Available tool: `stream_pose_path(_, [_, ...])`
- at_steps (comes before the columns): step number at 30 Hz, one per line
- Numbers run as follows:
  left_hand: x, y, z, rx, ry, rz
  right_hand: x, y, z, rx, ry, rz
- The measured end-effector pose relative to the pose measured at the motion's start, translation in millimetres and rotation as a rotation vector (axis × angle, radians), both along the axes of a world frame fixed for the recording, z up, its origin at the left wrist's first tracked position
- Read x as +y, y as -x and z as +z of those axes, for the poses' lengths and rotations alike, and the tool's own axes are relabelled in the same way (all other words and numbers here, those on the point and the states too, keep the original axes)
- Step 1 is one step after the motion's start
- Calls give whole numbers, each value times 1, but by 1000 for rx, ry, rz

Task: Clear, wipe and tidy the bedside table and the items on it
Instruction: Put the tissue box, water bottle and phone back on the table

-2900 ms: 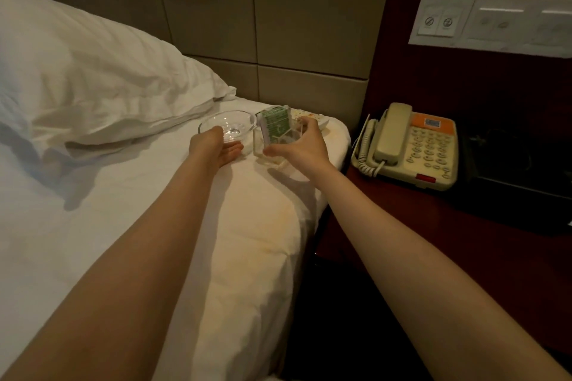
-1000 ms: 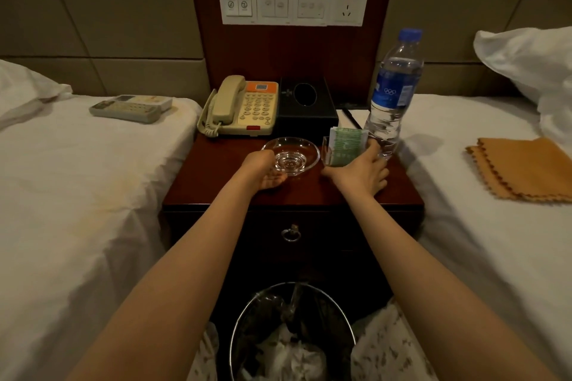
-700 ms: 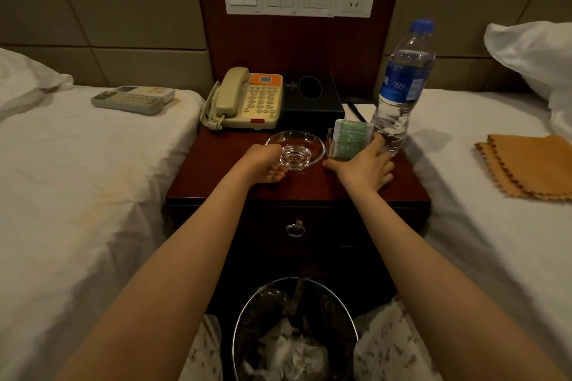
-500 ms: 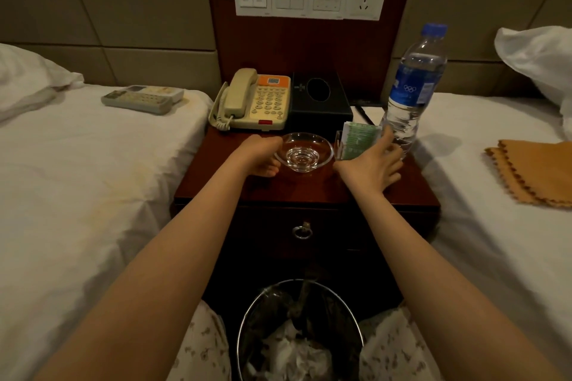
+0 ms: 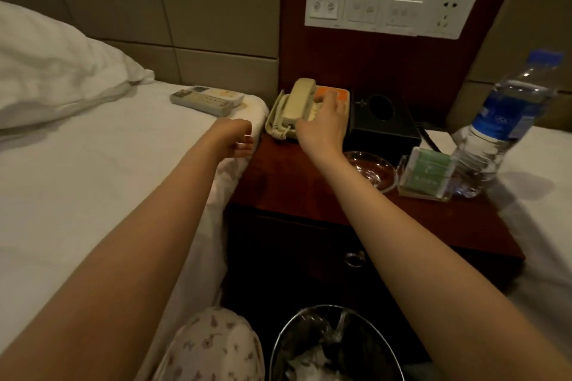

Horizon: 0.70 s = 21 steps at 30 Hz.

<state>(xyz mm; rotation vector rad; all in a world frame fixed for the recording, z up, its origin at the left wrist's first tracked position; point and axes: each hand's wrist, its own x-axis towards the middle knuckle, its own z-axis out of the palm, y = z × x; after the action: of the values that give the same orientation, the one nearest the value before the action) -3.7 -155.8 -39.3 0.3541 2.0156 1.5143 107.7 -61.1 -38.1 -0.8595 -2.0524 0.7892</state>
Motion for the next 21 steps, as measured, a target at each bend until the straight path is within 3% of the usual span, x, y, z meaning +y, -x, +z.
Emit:
stream_pose_path(6, [-14,54,7,19,25,129,3,81,-1,-69,101,196])
stream_pose_path(14, [-5,125,7,-15,11,275,25,178,-12,-77,279,234])
stream_pose_path(18, [10,149,7,-29,2,327,33,211,-18,-154,185,261])
stream_pose_path(21, [18,161,5,-43,-26,361,33,226,-26,-346,15,394])
